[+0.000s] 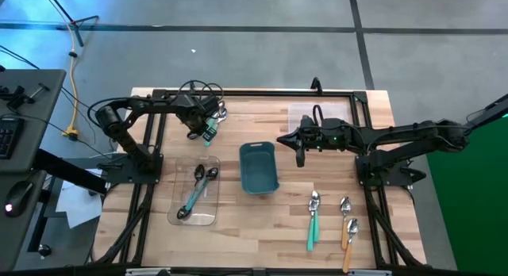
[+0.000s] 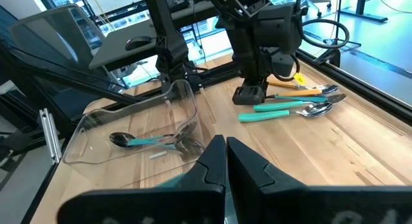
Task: Sort silverware by color (type)
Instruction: Put the blue spoon into the transparent bin
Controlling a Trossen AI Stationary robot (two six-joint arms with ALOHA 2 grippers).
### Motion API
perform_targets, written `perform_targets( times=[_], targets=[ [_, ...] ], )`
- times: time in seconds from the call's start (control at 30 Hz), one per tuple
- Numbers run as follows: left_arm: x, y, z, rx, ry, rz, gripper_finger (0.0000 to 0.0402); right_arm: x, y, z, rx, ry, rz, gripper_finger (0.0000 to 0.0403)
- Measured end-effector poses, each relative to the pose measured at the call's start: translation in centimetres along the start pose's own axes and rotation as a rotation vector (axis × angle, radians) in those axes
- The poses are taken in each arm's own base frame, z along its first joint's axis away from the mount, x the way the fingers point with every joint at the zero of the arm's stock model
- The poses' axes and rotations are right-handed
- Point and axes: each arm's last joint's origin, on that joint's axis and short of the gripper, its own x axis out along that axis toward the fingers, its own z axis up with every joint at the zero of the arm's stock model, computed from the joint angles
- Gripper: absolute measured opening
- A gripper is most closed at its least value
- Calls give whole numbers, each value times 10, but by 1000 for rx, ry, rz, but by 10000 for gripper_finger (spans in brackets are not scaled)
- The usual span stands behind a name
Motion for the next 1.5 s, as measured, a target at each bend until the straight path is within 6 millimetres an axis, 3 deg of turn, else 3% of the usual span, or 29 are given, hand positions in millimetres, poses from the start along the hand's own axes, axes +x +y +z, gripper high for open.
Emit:
perform_targets(
  times=[0.4, 0.8, 1.2, 1.5],
  targets=[
    [-6, 4, 4, 12, -53, -1, 80, 0, 0, 0, 0, 0, 0, 0],
    [3, 14, 3, -25, -68, -24, 79, 0, 0, 0, 20, 0, 0, 0],
    [3, 14, 4, -17, -74, -26, 8, 0, 0, 0, 22, 0, 0, 0],
    [0, 15, 3, 10, -82, -28, 4, 0, 0, 0, 22, 1, -1, 0]
  ],
)
